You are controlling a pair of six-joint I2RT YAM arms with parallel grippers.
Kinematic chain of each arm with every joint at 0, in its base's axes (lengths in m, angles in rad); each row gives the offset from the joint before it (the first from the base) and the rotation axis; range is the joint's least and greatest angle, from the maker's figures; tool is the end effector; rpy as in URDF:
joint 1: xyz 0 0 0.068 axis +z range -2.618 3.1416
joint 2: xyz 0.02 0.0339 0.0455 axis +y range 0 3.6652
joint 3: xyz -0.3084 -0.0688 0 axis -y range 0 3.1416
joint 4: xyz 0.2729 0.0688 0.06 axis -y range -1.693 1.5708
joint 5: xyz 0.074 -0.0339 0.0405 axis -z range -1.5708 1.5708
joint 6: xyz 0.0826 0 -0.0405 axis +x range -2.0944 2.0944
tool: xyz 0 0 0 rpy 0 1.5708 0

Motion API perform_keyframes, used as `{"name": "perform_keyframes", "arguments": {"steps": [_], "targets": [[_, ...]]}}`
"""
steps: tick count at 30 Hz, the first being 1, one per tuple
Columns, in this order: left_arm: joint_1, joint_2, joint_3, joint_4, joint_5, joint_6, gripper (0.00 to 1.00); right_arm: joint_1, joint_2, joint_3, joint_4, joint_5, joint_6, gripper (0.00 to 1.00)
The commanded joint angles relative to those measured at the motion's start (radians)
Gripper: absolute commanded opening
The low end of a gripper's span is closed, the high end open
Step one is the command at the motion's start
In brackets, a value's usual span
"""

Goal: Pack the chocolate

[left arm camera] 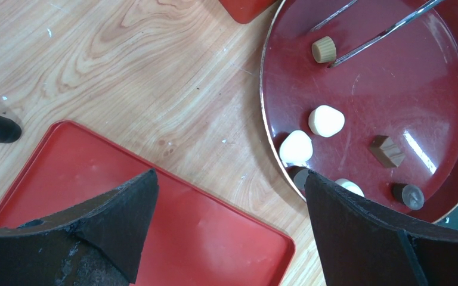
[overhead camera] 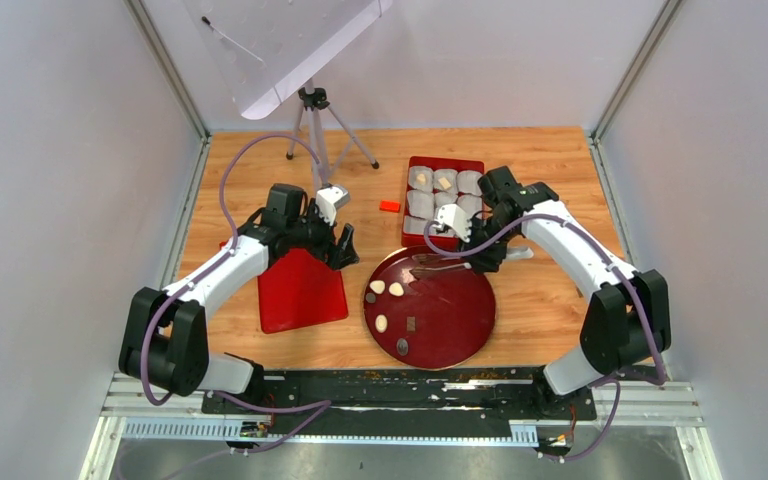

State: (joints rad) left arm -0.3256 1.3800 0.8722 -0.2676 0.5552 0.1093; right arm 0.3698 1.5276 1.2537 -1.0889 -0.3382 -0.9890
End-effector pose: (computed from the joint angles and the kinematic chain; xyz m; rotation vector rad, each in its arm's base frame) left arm 0.3008 -0.1475 0.2351 0.7665 2.1907 -0.7573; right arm 0.2857 0.1401 0.2569 -1.8104 2.1616 0.3688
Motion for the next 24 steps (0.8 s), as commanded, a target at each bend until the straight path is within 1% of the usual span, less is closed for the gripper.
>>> {"name": "perform_keyframes", "arguments": {"steps": [1,5,10,12,18,21,24], "targets": [[0.003,-0.028,-0.005,0.031,0.001,-0.007,1.0,0.016,0.008,-0.009,0.039,0.002,-0.009,0.39],[0.003,-0.022,-0.003,0.032,0.0,-0.007,1.0,0.021,0.019,-0.006,0.047,0.01,-0.01,0.32],[0.003,-0.018,-0.001,0.031,0.001,-0.005,1.0,0.023,0.023,0.037,0.016,0.004,-0.016,0.15],[0.003,-0.017,0.0,0.031,0.0,-0.005,1.0,0.024,0.008,0.069,-0.001,-0.003,-0.017,0.1],[0.003,-0.008,0.004,0.031,0.004,-0.006,1.0,0.008,-0.05,0.143,-0.051,-0.044,0.003,0.05],[0.003,-0.001,0.005,0.035,0.009,-0.008,1.0,-0.036,-0.063,0.171,-0.05,-0.075,0.025,0.04],[0.003,0.003,0.008,0.033,0.011,-0.008,1.0,-0.102,-0.049,0.193,-0.009,-0.071,0.062,0.04]]}}
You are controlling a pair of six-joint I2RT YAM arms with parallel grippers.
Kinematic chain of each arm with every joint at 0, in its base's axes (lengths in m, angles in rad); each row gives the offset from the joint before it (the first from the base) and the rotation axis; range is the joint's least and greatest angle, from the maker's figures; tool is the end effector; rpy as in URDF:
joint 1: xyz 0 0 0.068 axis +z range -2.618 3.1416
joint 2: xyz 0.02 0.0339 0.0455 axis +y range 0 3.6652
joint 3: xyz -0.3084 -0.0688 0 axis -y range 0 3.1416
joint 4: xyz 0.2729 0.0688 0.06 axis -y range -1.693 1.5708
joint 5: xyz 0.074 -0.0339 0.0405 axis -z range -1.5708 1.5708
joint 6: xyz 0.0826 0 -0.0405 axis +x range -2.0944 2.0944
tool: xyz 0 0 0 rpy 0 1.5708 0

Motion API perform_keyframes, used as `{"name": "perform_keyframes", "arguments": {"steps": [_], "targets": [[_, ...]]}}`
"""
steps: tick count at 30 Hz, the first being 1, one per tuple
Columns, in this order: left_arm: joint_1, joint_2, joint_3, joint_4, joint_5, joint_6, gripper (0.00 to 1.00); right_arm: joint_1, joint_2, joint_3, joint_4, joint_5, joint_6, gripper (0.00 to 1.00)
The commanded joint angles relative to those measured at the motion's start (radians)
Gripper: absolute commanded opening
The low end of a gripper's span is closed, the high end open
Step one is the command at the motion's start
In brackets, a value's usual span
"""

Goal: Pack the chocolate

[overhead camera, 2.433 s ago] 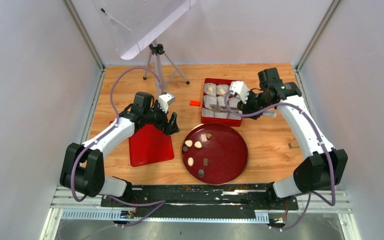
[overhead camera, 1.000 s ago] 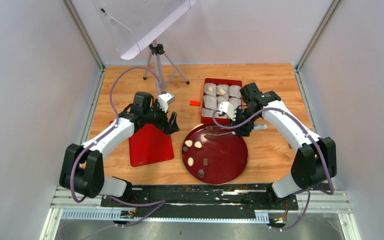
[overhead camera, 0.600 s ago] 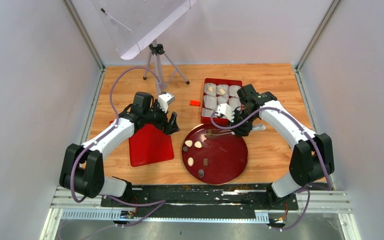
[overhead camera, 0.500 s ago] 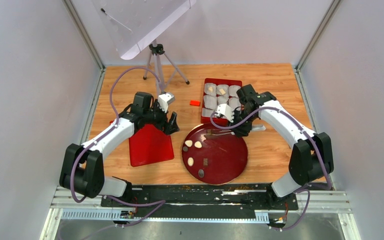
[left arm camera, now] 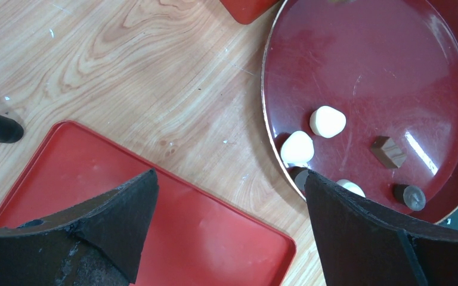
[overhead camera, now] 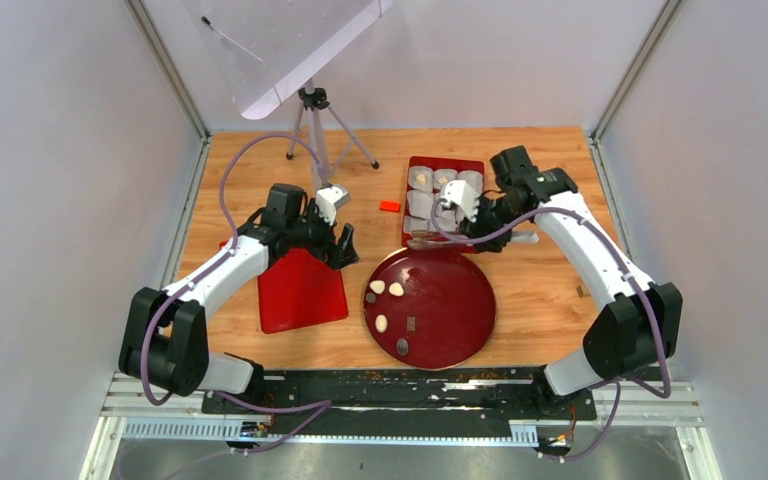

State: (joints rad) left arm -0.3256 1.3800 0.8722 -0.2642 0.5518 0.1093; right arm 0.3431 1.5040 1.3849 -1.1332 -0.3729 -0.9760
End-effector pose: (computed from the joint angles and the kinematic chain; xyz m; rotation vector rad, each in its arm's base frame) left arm 0.3013 -0.1474 0.2353 0.7652 2.1883 -0.7528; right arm 0.2957 0.1376 0.3050 -1.7222 2.0873 0.3497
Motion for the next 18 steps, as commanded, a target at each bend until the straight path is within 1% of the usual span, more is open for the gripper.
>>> {"name": "perform_keyframes", "arguments": {"steps": [1,5,7,12,18], "targets": [[0.003,0.005,0.008,0.03,0.015,-0.008,1.0,-0.102,-0.017,0.071,0.061,-0.028,0.072,0.04],[0.003,0.006,0.011,0.029,0.011,-0.01,1.0,-0.197,0.03,0.109,0.183,-0.001,0.149,0.04],[0.003,0.004,0.01,0.029,0.011,-0.009,1.0,-0.224,0.07,0.127,0.233,0.032,0.175,0.04],[0.003,-0.008,0.004,0.028,0.01,-0.005,1.0,-0.246,0.157,0.169,0.335,0.14,0.217,0.05],[0.004,-0.015,0.003,0.028,0.009,-0.003,1.0,-0.247,0.27,0.241,0.373,0.2,0.24,0.07]]}}
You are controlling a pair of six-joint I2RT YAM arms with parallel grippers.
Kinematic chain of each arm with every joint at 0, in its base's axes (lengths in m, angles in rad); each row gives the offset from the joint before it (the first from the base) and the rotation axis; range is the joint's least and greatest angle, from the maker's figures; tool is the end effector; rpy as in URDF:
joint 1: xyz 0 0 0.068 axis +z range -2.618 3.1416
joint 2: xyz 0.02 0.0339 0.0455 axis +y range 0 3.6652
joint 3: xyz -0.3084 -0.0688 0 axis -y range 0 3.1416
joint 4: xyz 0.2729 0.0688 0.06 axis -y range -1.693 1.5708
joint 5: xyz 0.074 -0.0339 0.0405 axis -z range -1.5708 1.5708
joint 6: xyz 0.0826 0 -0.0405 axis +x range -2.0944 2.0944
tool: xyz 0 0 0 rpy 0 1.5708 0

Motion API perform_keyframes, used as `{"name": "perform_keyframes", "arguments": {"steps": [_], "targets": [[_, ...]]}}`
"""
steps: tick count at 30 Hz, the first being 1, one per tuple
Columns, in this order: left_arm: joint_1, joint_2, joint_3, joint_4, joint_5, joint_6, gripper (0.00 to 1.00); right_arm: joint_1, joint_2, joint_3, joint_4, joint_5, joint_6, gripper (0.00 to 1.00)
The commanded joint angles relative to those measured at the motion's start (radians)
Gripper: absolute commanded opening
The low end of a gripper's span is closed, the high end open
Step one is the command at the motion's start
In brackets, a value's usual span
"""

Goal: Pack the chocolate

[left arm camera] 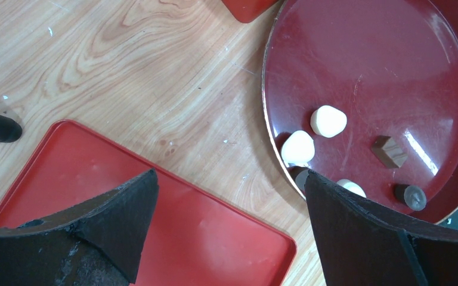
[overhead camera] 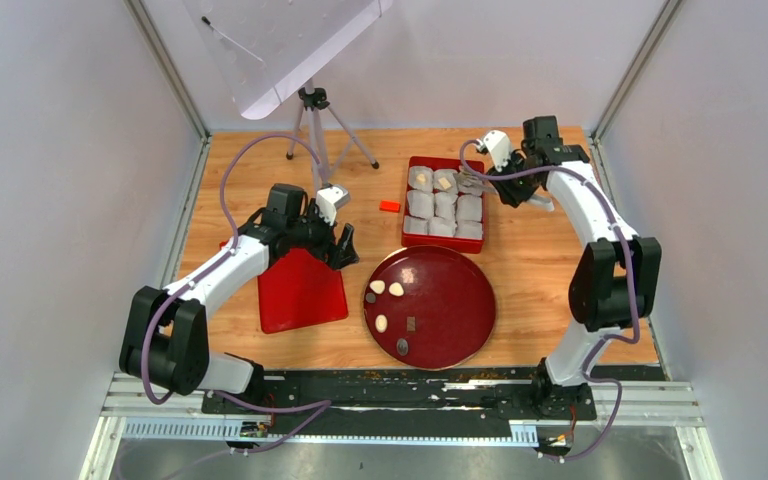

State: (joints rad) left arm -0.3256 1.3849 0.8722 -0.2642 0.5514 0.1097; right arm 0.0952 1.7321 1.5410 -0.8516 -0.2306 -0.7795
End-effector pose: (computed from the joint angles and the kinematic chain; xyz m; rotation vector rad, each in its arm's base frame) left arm 0.3018 -0.1476 0.2338 0.7652 2.1932 -0.7529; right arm 0.4229 0.0594 0.2916 -1.1610 2.2933 0.0472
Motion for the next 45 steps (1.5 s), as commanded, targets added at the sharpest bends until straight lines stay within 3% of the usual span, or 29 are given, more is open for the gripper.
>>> {"name": "perform_keyframes", "arguments": {"steps": [1,12,18,34,38,45], "targets": [[0.003,-0.023,0.001,0.029,0.009,-0.004,1.0,0.002,0.057,0.095,0.096,0.075,0.045,0.08],[0.003,-0.039,-0.015,0.042,0.005,-0.002,1.0,0.007,0.087,0.088,0.095,0.103,0.048,0.12],[0.003,-0.031,-0.018,0.054,0.007,-0.007,1.0,0.015,0.07,0.05,0.104,0.135,0.046,0.26],[0.003,-0.046,-0.025,0.058,0.006,-0.004,1.0,0.037,0.044,0.077,0.108,0.163,0.091,0.44],[0.003,-0.049,-0.025,0.054,0.005,-0.004,1.0,0.043,0.013,0.065,0.101,0.147,0.088,0.42],[0.003,-0.059,-0.034,0.033,-0.01,0.011,1.0,0.153,-0.15,-0.026,0.069,0.141,-0.024,0.23]]}}
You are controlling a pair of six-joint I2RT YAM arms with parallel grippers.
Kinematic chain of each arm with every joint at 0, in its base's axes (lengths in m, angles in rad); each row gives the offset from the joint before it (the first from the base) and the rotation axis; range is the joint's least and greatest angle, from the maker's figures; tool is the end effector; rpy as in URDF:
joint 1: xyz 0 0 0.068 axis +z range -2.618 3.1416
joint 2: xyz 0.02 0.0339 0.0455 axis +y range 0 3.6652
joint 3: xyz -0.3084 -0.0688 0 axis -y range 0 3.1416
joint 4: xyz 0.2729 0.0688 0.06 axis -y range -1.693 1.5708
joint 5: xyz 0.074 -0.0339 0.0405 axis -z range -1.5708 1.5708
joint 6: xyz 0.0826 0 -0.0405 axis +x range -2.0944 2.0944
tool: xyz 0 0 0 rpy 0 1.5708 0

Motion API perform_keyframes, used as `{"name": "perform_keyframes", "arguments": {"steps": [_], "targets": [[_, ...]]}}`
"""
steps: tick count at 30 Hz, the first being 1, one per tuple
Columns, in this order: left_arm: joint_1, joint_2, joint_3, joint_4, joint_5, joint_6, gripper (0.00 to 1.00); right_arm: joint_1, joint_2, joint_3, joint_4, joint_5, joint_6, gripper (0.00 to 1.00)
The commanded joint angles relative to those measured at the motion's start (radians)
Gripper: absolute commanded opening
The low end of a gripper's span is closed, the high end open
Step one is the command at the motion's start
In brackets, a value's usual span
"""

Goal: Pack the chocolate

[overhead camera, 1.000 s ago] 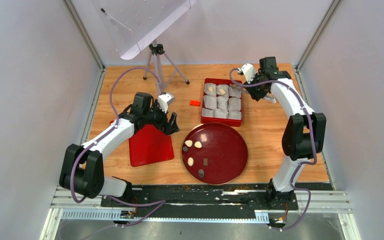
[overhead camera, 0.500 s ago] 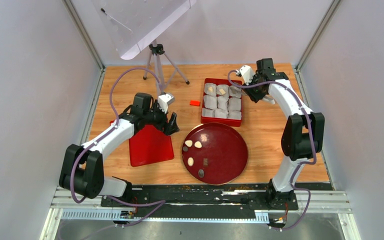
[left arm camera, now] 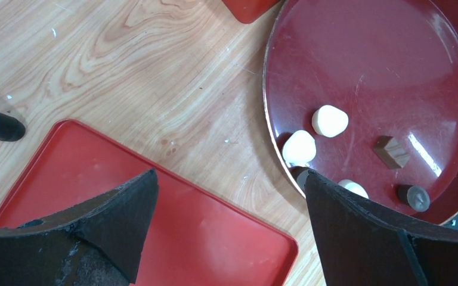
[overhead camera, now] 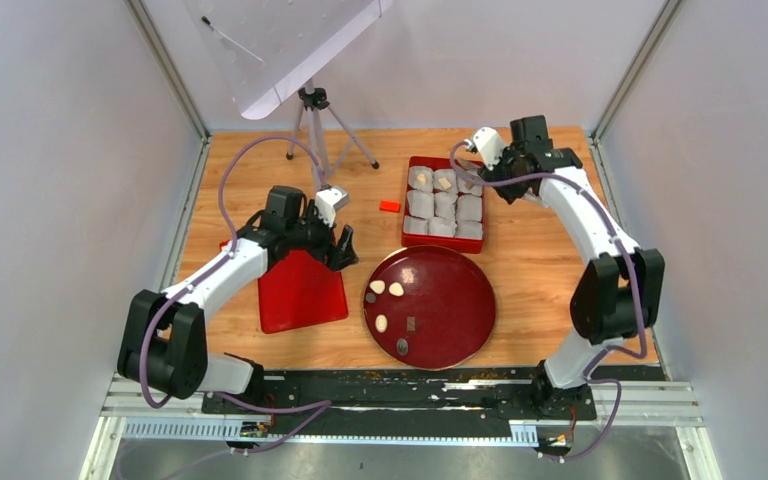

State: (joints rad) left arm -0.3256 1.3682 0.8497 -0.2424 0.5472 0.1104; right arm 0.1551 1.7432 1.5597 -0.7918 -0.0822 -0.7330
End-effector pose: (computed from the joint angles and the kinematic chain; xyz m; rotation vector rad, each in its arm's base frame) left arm 0.2983 -0.1461 0.2328 0.7648 2.1779 -0.7449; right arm 0.4335 0.0746 0.2971 -1.1225 2.2848 -0.1222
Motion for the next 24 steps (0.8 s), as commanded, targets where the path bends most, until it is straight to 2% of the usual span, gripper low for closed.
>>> {"name": "perform_keyframes", "arguments": {"steps": [1,9,13,16,19,22,24], "targets": [[0.004,-0.042,-0.013,0.006,-0.005,0.013,1.0,0.122,-0.189,-0.066,-0.004,-0.022,-0.08,0.22],[0.016,-0.045,0.007,-0.079,-0.091,-0.007,0.99,0.228,-0.35,-0.158,-0.214,-0.3,-0.088,0.22],[0.02,-0.096,-0.035,-0.084,-0.142,-0.025,1.0,0.247,-0.393,-0.167,-0.277,-0.372,-0.164,0.23],[0.05,-0.116,-0.067,-0.085,-0.17,-0.017,1.0,0.274,-0.425,-0.234,-0.261,-0.351,-0.259,0.26],[0.123,-0.125,-0.047,-0.191,-0.188,0.098,1.0,0.284,-0.458,-0.297,-0.172,-0.356,-0.26,0.25],[0.15,-0.129,-0.034,-0.28,-0.219,0.237,1.0,0.3,-0.442,-0.283,-0.19,-0.432,-0.221,0.24],[0.151,-0.137,-0.05,-0.279,-0.2,0.27,1.0,0.331,-0.43,-0.279,-0.214,-0.439,-0.213,0.24]]}}
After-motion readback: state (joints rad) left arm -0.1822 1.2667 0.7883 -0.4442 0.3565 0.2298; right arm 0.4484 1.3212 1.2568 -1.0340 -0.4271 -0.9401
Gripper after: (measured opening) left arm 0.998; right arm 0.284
